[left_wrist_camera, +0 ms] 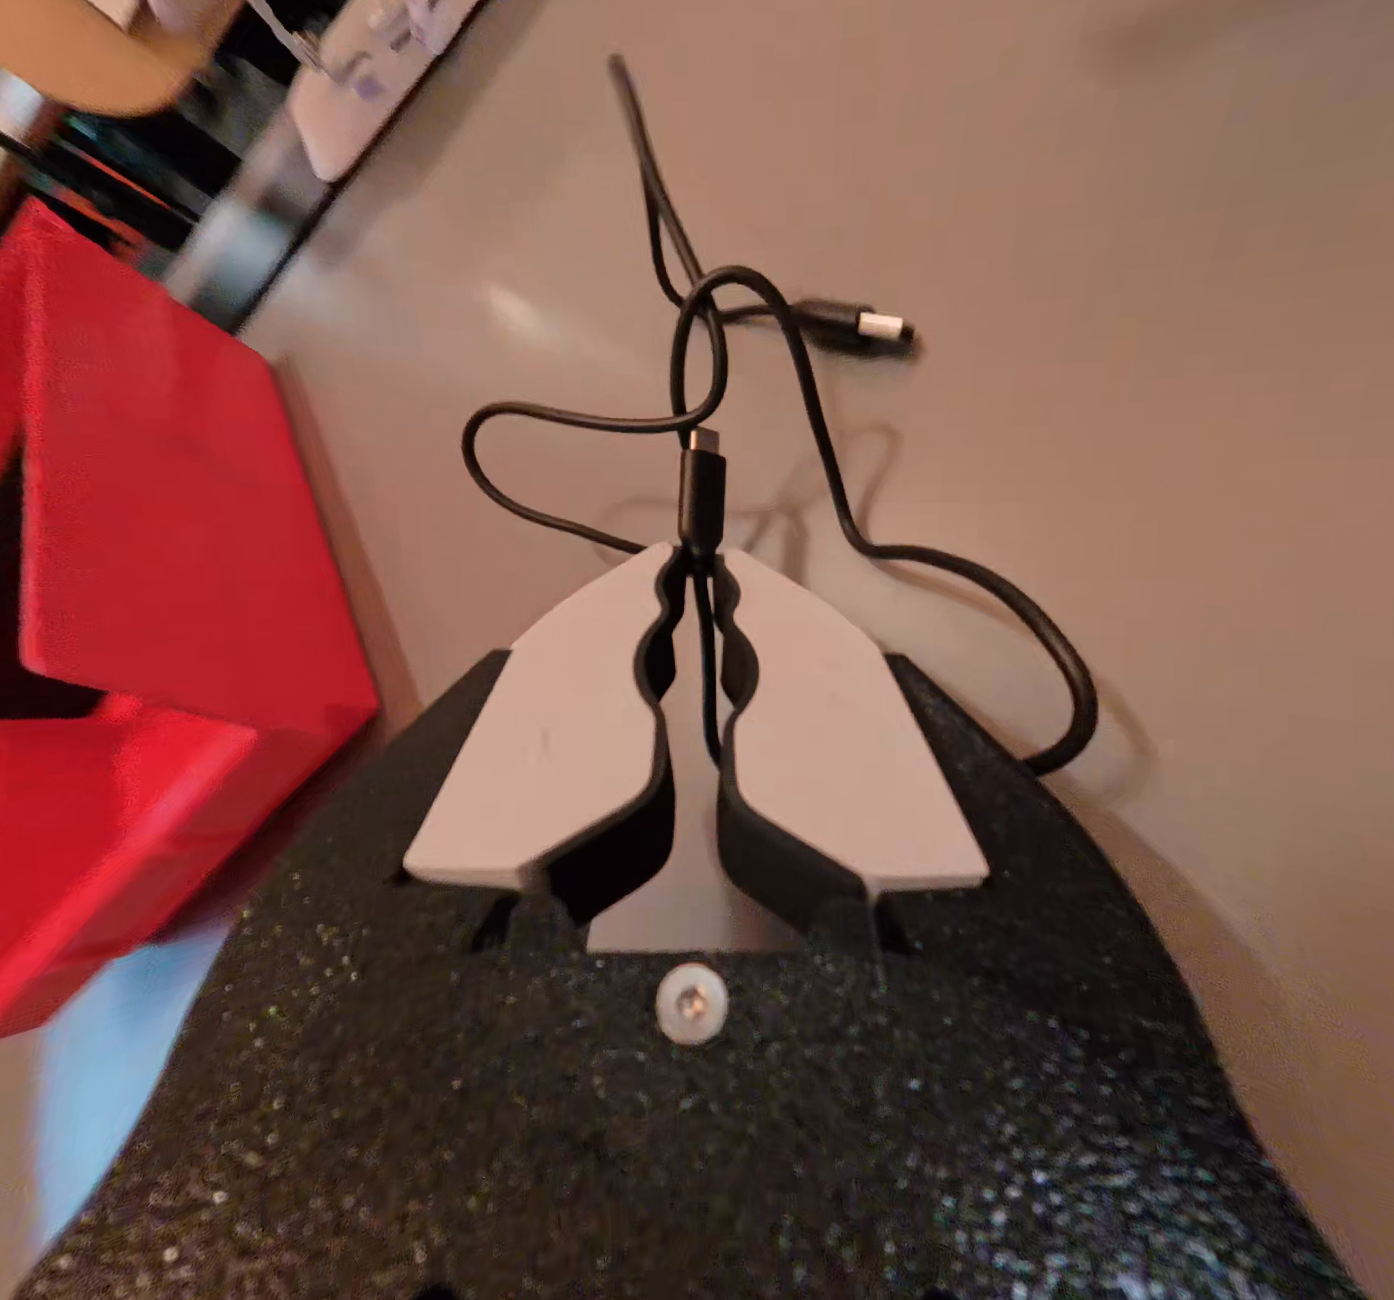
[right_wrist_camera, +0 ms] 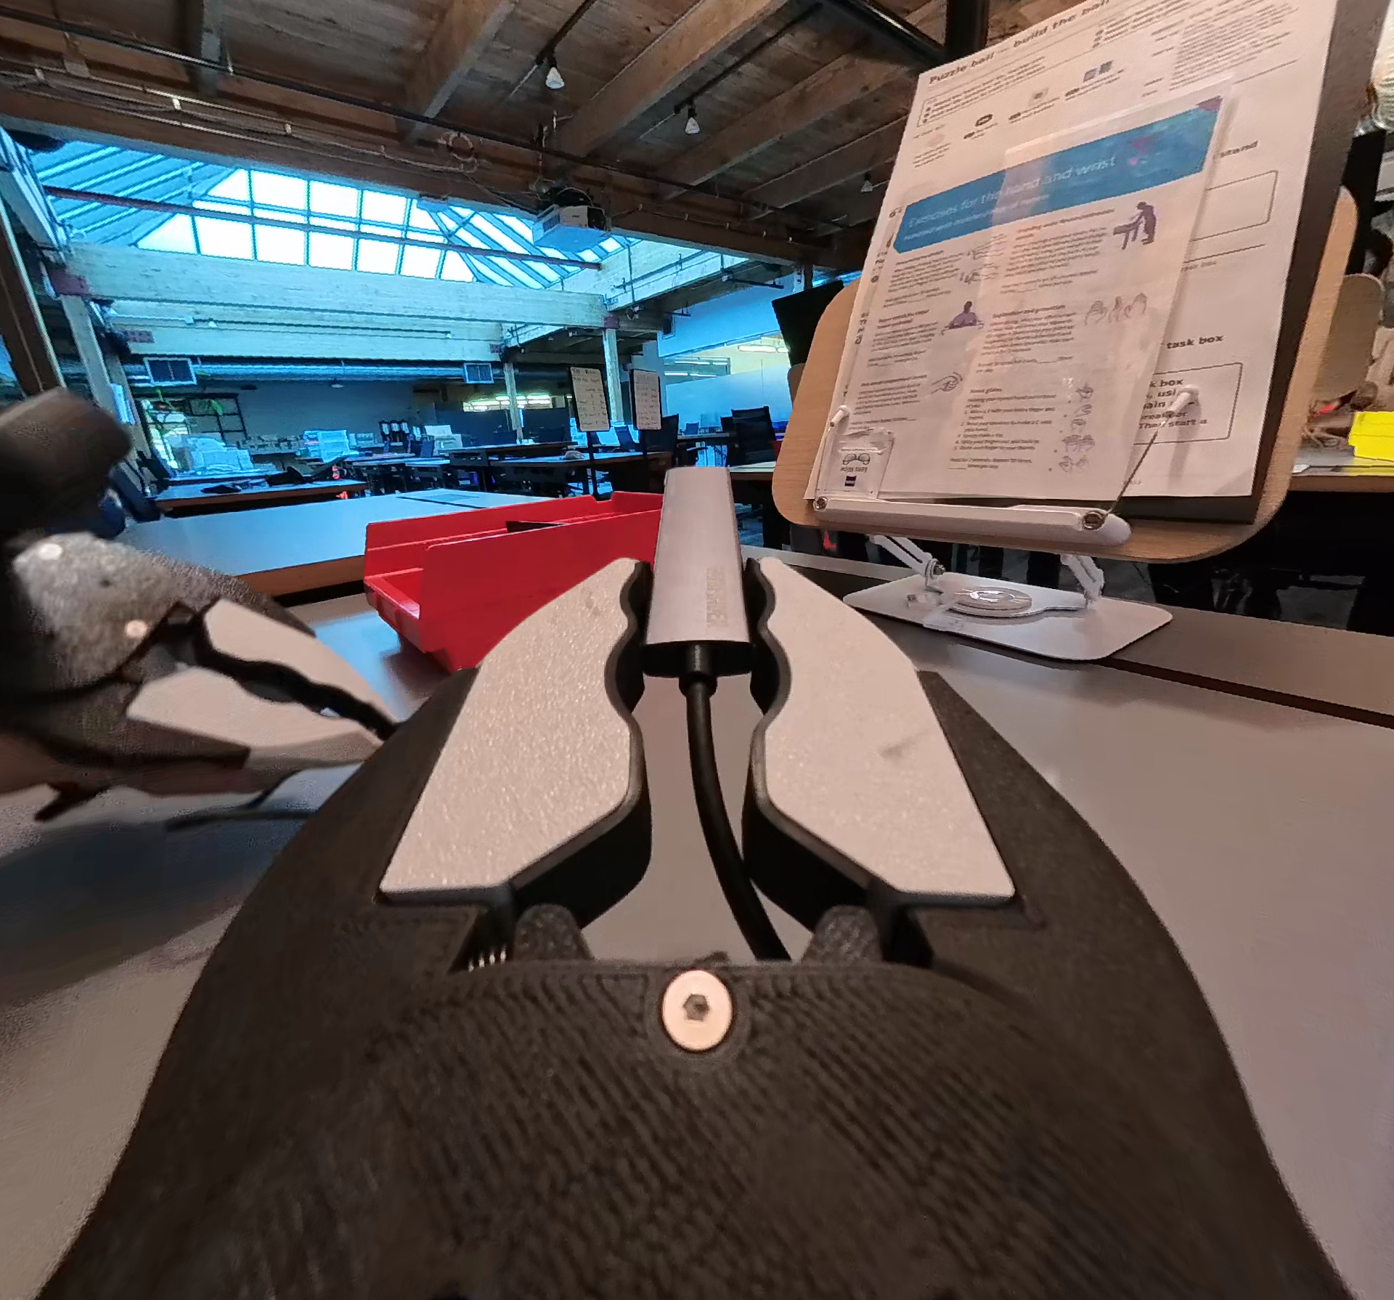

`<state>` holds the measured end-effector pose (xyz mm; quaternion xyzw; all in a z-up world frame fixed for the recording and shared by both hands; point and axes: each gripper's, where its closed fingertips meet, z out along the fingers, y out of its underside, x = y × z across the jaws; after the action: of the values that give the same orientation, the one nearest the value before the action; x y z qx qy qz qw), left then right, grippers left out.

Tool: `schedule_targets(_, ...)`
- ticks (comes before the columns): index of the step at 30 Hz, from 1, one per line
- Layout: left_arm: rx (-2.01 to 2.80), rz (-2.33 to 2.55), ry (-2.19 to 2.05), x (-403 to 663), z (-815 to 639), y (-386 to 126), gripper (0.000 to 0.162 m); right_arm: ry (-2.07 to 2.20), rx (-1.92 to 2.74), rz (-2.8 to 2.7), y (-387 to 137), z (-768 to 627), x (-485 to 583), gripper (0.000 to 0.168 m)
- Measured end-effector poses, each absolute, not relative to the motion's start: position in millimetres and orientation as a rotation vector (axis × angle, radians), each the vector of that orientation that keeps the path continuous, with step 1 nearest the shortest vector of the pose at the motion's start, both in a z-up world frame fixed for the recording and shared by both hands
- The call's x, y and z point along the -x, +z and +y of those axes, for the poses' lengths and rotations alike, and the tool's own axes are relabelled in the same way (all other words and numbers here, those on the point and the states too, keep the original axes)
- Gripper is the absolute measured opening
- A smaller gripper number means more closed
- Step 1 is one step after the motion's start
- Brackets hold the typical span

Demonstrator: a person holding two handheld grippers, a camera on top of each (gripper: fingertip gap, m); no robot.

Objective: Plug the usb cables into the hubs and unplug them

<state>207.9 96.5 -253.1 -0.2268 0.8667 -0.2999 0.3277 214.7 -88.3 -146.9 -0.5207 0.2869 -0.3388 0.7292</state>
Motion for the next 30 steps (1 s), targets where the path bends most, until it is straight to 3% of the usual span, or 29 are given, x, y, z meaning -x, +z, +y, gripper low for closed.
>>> schedule_targets(1, 0.655, 2.303, -0.852, -207.6, 94.5, -248.4, 0.006, -0.749, 1.15, 0.631, -147.1, -87.8, -214.7, 0.024)
schedule_targets(15, 1.313, 2.595, -1.865, -180.8, 41.9, -190.5, 0.006, -0.768, 1.212, 0.588, -149.8, -77.7, -212.5, 0.025)
schedule_targets(30, 1.02, 2.696, -1.572, -187.0, -21.9, -171.5, 0.006, -0.777, 1.301, 0.542, -155.3, -64.7, -210.8, 0.024)
